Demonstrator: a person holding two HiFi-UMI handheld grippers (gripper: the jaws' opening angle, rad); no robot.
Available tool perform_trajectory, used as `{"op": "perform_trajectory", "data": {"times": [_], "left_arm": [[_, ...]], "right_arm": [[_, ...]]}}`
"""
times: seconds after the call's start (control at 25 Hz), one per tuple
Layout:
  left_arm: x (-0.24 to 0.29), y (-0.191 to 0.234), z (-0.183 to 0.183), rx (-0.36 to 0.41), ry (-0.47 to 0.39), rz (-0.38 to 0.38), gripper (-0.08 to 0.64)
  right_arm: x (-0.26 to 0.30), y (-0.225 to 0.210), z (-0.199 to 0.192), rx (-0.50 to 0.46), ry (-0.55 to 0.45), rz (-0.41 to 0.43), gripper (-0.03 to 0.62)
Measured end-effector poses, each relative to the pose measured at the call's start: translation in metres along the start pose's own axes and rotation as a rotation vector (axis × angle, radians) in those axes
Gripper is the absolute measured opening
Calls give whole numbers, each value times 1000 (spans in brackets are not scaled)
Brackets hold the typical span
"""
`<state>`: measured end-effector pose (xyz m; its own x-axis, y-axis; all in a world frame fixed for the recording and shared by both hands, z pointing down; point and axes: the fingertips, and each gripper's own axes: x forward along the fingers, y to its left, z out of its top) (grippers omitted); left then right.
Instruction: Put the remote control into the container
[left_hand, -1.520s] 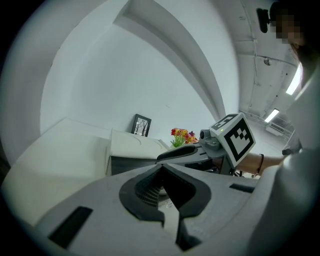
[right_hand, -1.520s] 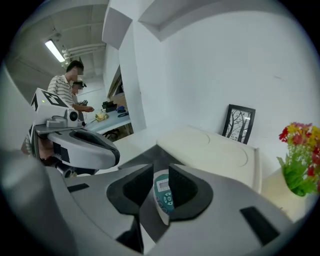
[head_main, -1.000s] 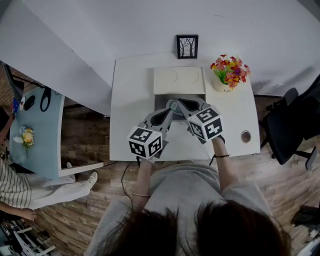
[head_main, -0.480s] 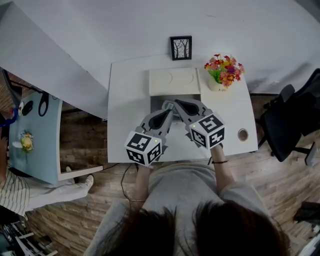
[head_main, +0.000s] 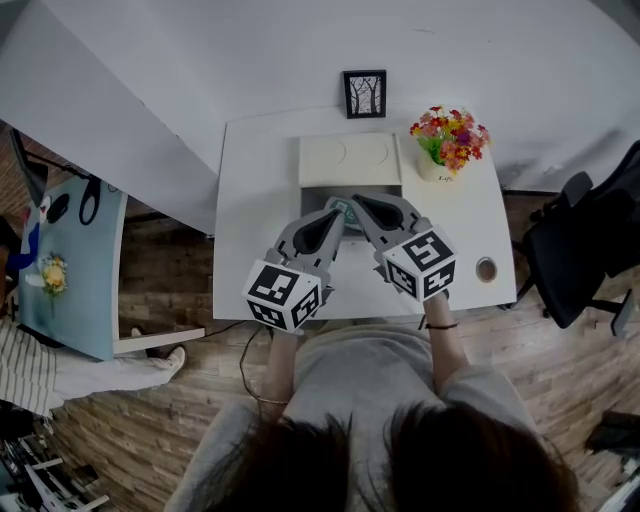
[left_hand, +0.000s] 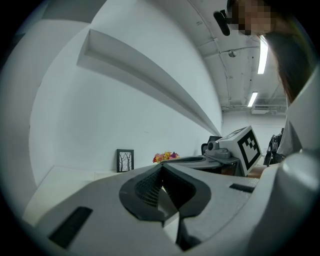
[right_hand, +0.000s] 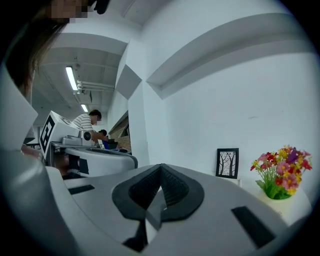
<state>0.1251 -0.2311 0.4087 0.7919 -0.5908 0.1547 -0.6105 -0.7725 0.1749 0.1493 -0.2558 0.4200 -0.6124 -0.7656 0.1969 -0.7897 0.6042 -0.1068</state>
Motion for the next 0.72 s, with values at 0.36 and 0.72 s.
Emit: {"op": "perform_trajectory", "data": {"times": [0.36, 0.72], "left_arm": [[0, -5, -14, 20, 2, 32, 3], [-1, -9, -13, 28, -19, 49, 3]], "right_arm": [[-7, 10, 0, -75, -11, 58, -2], [-9, 13, 3, -108, -26, 95, -2]]}}
